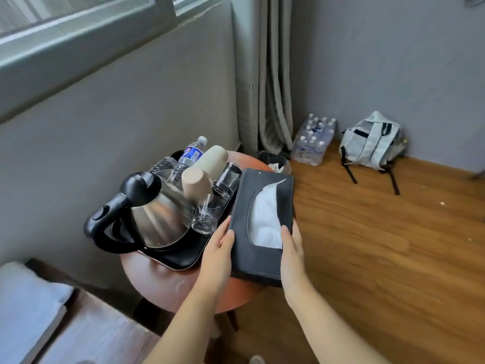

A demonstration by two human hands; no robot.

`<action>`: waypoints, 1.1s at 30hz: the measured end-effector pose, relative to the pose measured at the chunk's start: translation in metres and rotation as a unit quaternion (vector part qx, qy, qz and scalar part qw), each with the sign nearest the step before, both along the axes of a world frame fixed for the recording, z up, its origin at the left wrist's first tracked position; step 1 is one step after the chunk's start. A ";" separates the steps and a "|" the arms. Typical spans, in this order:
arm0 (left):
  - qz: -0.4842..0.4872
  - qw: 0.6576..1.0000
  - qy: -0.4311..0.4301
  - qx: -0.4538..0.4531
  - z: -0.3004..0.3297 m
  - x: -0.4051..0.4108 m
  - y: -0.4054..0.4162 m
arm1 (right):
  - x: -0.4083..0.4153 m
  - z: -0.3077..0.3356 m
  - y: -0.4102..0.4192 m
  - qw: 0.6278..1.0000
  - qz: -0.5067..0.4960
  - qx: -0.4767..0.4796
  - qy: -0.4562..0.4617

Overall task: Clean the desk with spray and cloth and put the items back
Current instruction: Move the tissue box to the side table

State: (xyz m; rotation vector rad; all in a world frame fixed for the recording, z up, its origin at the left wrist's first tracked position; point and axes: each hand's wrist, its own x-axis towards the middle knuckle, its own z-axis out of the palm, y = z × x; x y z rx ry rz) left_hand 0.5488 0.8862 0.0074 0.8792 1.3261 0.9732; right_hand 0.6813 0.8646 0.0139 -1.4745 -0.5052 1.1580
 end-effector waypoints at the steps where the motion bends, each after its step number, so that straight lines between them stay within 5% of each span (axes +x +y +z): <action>1: -0.006 1.000 0.005 -0.001 -0.005 0.000 0.007 | 0.000 -0.007 0.006 1.000 -0.003 0.000 -0.002; 22: -0.049 0.995 0.086 -0.027 -0.051 -0.004 0.053 | -0.007 -0.048 0.038 0.997 -0.015 -0.068 -0.014; 33: -0.014 0.980 0.194 -0.043 -0.030 -0.012 0.010 | 0.026 -0.038 0.016 0.970 0.105 -0.129 -0.176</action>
